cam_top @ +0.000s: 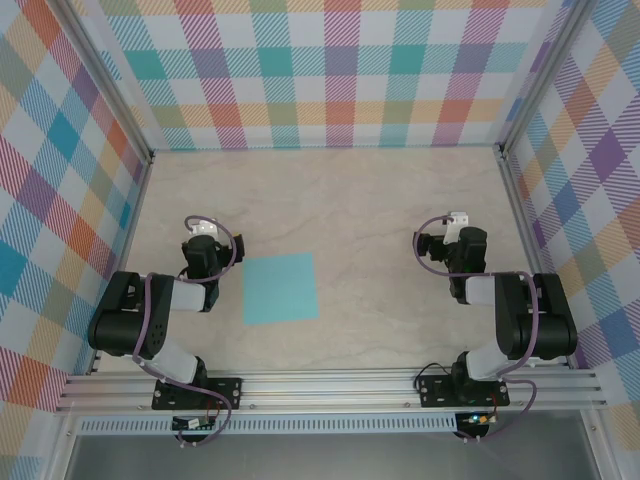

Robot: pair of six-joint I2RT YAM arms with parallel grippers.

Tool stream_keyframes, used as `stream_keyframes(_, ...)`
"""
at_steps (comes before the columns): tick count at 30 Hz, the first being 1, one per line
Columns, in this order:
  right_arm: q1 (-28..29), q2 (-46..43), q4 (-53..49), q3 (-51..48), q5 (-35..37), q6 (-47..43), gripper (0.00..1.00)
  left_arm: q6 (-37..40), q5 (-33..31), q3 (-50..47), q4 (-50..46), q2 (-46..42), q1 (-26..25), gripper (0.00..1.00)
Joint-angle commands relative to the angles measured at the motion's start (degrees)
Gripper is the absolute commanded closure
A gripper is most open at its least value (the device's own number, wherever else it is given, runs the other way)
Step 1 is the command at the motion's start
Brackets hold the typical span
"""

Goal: Fold a paper plane with a square sheet of paper (fold left side to right side)
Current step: Pick up the square sheet of paper from the center of the table.

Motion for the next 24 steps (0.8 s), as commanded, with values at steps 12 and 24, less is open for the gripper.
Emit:
stream_keyframes(12, 0.1, 0.1, 2.3, 0.6, -1.4, 0.6, 0.00, 0.2, 2.8, 1.5, -0.1, -0.1, 0.4, 0.00)
stream_keyframes(24, 0.0, 0.0, 2.4, 0.5, -1.1, 0.8, 0.00, -0.2, 1.5, 2.3, -3.0, -2.0, 0.4, 0.00)
